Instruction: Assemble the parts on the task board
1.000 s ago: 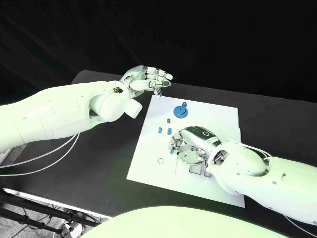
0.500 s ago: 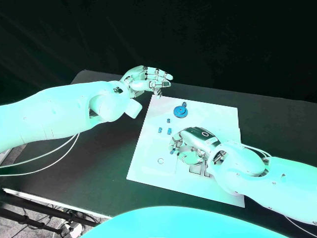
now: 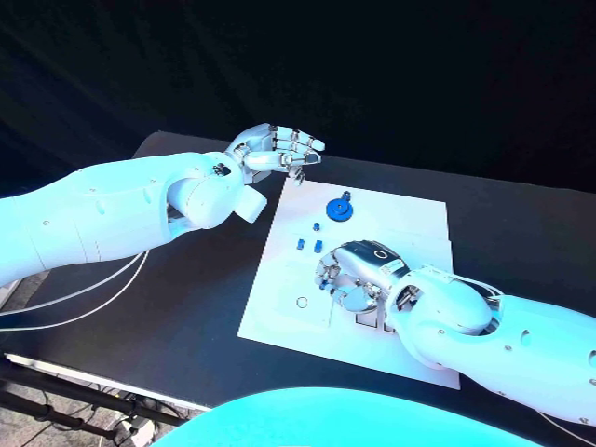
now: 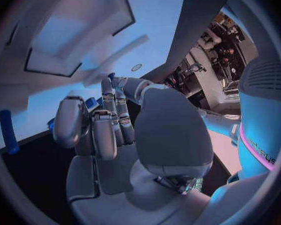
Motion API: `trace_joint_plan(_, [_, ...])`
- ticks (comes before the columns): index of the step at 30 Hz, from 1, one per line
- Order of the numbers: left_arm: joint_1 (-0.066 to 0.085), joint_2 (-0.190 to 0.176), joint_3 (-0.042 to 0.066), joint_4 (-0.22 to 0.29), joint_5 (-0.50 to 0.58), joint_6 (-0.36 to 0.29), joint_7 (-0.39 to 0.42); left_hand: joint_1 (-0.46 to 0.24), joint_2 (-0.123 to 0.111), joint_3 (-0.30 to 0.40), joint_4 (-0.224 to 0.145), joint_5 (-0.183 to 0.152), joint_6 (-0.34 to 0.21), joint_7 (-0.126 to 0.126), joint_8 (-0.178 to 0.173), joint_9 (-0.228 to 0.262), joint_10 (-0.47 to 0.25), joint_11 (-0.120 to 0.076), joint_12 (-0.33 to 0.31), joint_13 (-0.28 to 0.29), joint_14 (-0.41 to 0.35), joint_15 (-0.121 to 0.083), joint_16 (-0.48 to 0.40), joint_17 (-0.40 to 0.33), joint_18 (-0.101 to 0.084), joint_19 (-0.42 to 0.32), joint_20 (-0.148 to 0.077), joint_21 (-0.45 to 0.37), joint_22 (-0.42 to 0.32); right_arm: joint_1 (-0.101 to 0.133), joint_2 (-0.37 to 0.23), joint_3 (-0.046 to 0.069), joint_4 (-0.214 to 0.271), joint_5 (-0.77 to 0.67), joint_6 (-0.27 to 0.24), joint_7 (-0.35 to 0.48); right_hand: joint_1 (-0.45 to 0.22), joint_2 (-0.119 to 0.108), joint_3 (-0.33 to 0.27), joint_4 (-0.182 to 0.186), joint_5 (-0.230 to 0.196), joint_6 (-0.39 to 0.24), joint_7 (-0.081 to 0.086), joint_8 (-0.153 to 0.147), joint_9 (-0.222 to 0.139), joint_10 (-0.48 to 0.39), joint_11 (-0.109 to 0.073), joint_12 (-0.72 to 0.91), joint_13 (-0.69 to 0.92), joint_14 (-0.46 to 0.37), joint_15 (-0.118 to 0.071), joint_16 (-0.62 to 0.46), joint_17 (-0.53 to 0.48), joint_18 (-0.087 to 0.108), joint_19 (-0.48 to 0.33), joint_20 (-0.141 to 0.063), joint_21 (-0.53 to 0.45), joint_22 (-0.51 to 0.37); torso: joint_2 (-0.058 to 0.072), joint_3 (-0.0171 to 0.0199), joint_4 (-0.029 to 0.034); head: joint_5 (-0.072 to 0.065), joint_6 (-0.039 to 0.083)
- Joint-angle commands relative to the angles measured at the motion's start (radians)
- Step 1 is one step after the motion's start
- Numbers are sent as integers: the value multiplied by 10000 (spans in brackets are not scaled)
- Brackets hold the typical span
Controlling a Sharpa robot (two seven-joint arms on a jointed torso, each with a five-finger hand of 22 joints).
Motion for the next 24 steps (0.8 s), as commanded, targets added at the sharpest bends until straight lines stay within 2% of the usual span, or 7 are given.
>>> trace_joint_plan(1, [9,17,6,17,-36,182,19,-66,-18,0,-82,42,-44,282,36,-16,-68,8,52,-9,7,36,47,-9,166,-22,36,62,14,-79,44,-38,15,-305,316,-93,-47,76,43,-42,32,22,30,69,21,280,-272,38,18,539,-56,45,0,-117,-11,5,-24,707,2,0,5,0,2])
trace_joint_plan(12, [9,19,6,18,-46,198,-2,-72,-19,1,-84,42,-56,284,45,-19,-79,11,58,-13,-5,38,43,-29,166,-26,38,64,15,-115,74,-51,-33,-105,636,31,-233,26,-60,-80,8,-47,64,48,84,243,-246,-57,16,521,-26,25,-55,-91,-87,32,-161,657,-3,-4,2,-3,-6])
trace_joint_plan(14, [9,18,6,19,-47,199,-4,-72,-19,1,-84,42,-56,284,45,-19,-79,11,58,-13,-5,38,43,-29,166,-26,38,64,15,-115,66,-52,-64,-25,559,77,-322,3,-152,-92,-2,-115,85,23,109,205,-225,-109,14,510,-8,12,-89,-75,-130,50,-248,621,-8,-6,1,-6,-7])
trace_joint_plan(15, [9,16,6,20,-47,199,-5,-72,-19,1,-84,42,-56,284,45,-19,-79,11,58,-13,-5,38,43,-29,166,-26,38,64,15,-116,60,-52,-79,8,501,87,-459,-72,-272,-70,-6,-339,150,-110,82,56,-172,-207,-6,478,46,-39,-195,-20,-273,82,-546,475,-9,-8,-1,-5,-5])
trace_joint_plan(18, [9,12,6,20,-48,200,-8,-72,-19,1,-84,42,-56,284,45,-19,-79,11,58,-13,-5,38,43,-29,166,-26,38,64,15,-115,42,-53,-107,62,304,76,-574,-121,-433,-66,-12,-472,187,-211,80,-103,-104,-296,-21,441,93,-90,-291,9,-356,134,-726,392,-7,-7,-4,-10,4])
trace_joint_plan(22, [9,8,6,22,-48,205,-15,-77,-22,0,-86,42,-69,286,49,-22,-92,14,60,-17,-9,40,43,-33,166,-29,40,65,16,-115,6,-54,-97,92,-48,-19,-722,-327,-662,-64,-2,-948,264,-562,-9,-694,41,-465,-101,355,213,-233,-573,69,-498,241,-1089,219,-3,-1,-1,-13,17])
trace_joint_plan(24, [9,7,6,22,-48,208,-20,-77,-22,0,-86,42,-69,286,49,-22,-92,14,60,-17,-9,40,43,-33,166,-29,40,65,16,-115,-23,-53,-65,92,-213,-66,-726,-346,-682,-69,-3,-966,270,-581,-11,-743,54,-461,-103,348,221,-247,-601,71,-501,252,-1105,212,-3,-1,-1,-13,17])
